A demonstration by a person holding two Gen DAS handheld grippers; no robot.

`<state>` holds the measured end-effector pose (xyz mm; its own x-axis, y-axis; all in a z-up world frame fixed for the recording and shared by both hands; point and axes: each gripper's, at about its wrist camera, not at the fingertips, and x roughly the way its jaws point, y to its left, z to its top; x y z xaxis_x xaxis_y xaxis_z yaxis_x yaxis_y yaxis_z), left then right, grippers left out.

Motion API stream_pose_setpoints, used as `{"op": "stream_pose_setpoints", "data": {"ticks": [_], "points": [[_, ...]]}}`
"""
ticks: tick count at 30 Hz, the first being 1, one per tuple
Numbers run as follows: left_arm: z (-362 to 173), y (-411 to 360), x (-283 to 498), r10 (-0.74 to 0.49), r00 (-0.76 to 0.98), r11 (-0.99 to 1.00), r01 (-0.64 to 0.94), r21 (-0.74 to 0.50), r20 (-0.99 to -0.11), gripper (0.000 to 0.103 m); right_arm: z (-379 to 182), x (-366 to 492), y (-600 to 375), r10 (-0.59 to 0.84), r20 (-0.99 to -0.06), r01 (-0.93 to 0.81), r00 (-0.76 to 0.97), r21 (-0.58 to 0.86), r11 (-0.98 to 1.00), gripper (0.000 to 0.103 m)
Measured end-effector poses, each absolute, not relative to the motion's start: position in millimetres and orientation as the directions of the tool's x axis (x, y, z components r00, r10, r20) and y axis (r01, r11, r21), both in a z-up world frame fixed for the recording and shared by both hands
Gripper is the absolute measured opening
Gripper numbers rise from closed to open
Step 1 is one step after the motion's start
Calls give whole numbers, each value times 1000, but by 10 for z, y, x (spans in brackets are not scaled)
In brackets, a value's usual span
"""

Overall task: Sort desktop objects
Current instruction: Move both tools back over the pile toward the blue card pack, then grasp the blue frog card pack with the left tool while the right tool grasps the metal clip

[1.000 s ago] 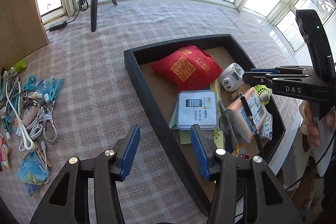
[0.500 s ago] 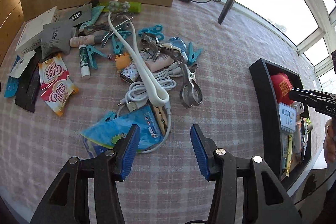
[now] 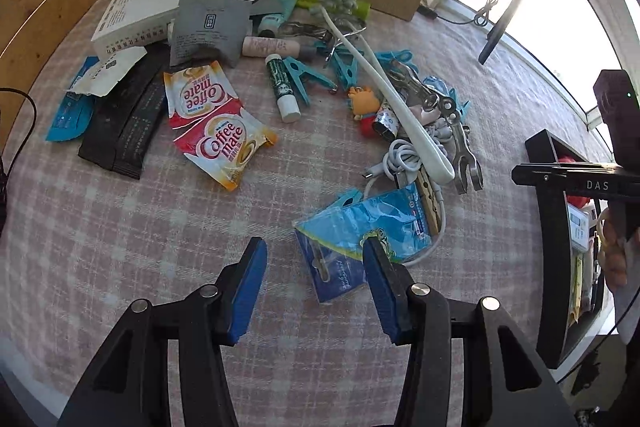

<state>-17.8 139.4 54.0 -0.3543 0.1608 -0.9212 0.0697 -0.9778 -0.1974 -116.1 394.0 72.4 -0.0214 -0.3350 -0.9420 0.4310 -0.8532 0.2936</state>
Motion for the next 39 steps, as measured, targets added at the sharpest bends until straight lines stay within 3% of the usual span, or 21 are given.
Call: {"op": "stream_pose_setpoints", "data": {"ticks": [4,7,13,25,32,39], "points": [[505,1717,-237,135,-296,-979,-190,-80,-946,53,689,-1196,3836,-325,-946,447,8,294,-845,26],[418,1948,-236,58,-253,-925,-378,44,-966,62,695,-1218,3803,-309,-951,452,8,279,-847,26],[267,2186,-266,-35,-253,-813,-556,175,-967,69,586,-1322,3744,-299,-953,413,45,290,-863,26],[114,2230,-396,-9,-214,-805,-578,134,-977,68,438,-1446,3574,-292,-952,393,89,303,-868,24],[164,2175,-383,10,-197,-822,-560,104,-980,60,326,-1437,3492,-268,-958,398,102,287,-871,7],[227,1970,-293,59,-186,-872,-489,40,-981,56,359,-1347,3581,-256,-962,424,98,273,-864,5]]}}
